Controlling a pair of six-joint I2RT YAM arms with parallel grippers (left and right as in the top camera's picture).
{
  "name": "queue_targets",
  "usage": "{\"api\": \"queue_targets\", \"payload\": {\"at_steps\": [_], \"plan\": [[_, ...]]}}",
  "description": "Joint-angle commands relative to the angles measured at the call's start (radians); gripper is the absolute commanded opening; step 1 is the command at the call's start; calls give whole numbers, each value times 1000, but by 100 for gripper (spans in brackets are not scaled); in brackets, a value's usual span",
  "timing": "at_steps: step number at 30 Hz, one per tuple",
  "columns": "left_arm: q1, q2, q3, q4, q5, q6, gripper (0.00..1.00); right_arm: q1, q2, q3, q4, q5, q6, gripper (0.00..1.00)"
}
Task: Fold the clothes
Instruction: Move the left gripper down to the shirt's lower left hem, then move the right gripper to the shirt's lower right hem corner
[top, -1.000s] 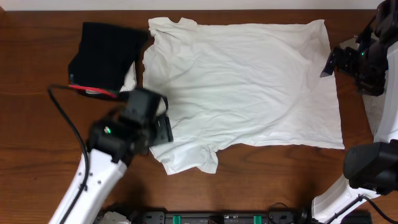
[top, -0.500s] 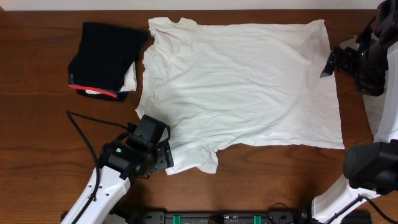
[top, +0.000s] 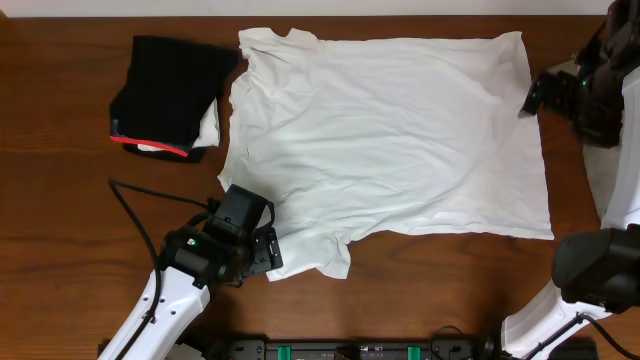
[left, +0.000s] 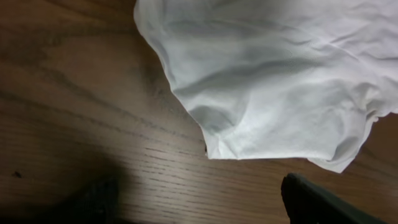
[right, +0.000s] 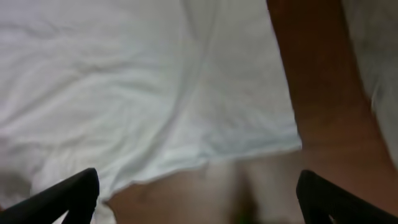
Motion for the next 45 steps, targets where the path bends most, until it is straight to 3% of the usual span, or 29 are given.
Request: {"api": "queue_targets", "payload": {"at_steps": [1, 5, 7, 9, 11, 19, 26, 32, 34, 38, 45], "plan": [[-3, -2, -4, -8, 23, -5, 86, -2, 0, 0, 4, -11, -3, 99], [-3, -2, -5, -2, 23, -5, 86, -3, 0, 1, 4, -14, -56, 96], [-3, -2, -4, 5, 23, -5, 86, -6, 0, 0, -44, 13, -20, 73], [-3, -2, -4, 3, 23, -5, 86, -16, -17, -6, -86, 124, 105, 69], [-3, -2, -4, -7, 26, -5, 86, -27, -55, -28, -100, 220, 219, 71], [-3, -2, -4, -7, 26, -5, 86, -108, -370, -331, 10, 157, 224, 83], [-3, -2, -5, 22, 25, -5, 86, -323, -566, -748, 194, 87, 206, 67], [-3, -2, -4, 23, 25, -4, 86, -510, -541, -1007, 434, -90, 172, 57], [-3, -2, -4, 23, 26, -5, 86, -536, -515, -1062, 511, -114, 172, 50], [-3, -2, -4, 24, 25, -5, 86, -541, -458, -1138, 612, -117, 173, 48], [-3, -2, -5, 23, 26, -4, 86, -539, -359, -1270, 846, -197, 172, 57]]}}
